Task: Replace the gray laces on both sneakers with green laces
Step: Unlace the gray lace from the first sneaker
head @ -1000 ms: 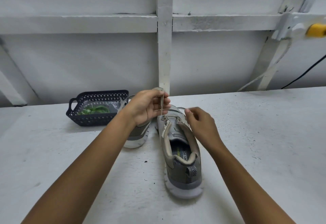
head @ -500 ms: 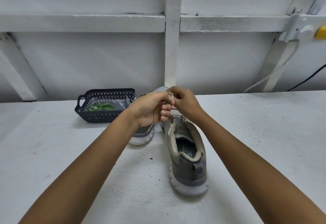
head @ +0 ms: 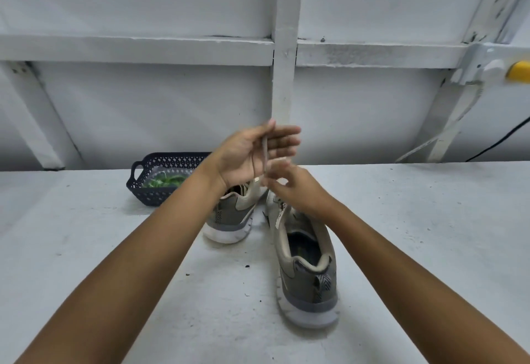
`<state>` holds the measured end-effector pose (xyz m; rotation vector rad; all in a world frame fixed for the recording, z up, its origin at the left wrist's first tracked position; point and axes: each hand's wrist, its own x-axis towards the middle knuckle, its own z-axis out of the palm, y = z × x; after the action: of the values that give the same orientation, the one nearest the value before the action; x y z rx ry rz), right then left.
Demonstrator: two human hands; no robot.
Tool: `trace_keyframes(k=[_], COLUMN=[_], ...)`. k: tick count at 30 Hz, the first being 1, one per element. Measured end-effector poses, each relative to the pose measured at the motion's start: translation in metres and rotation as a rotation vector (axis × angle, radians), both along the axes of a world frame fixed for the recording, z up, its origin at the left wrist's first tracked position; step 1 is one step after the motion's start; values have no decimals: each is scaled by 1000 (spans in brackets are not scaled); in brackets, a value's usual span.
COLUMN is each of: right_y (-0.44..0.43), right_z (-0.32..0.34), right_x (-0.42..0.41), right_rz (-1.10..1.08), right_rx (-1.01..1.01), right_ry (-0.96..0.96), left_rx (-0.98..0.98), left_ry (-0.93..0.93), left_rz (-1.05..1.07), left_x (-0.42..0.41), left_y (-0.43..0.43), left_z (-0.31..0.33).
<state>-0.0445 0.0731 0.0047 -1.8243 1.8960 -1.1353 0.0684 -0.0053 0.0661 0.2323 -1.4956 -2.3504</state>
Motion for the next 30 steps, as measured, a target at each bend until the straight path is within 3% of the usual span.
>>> trace_keyframes(k=[3,5,10,14,19,25,28,30], right_y=[14,27,43,37,11,-23,-29,-28], right_z=[-3,2,39,80,109,87,72,66], right_x=[7,13,26,26,11,-14,-22,-19], right_rz=[76,132,284,287,38,-120,-109,-56], right_rx=[66,72,-24,-122,-184,-113,-90,-94], right_ry=[133,112,-290,-414,-224,-47,-55,-133], left_rx=[33,30,-39,-101,-250,-231,-342,-308], left_ry=[69,77,-22,-87,-154,-155,-119,-95], left_rz=[96,147,199,168,54,86,88,0], left_x=[2,4,7,6,4,2,8,9], left_y=[-22,-34,-43,-29,-16,-14,-16,-12], left_z=[1,-1,-10,-16,-17,-13,-13,-12])
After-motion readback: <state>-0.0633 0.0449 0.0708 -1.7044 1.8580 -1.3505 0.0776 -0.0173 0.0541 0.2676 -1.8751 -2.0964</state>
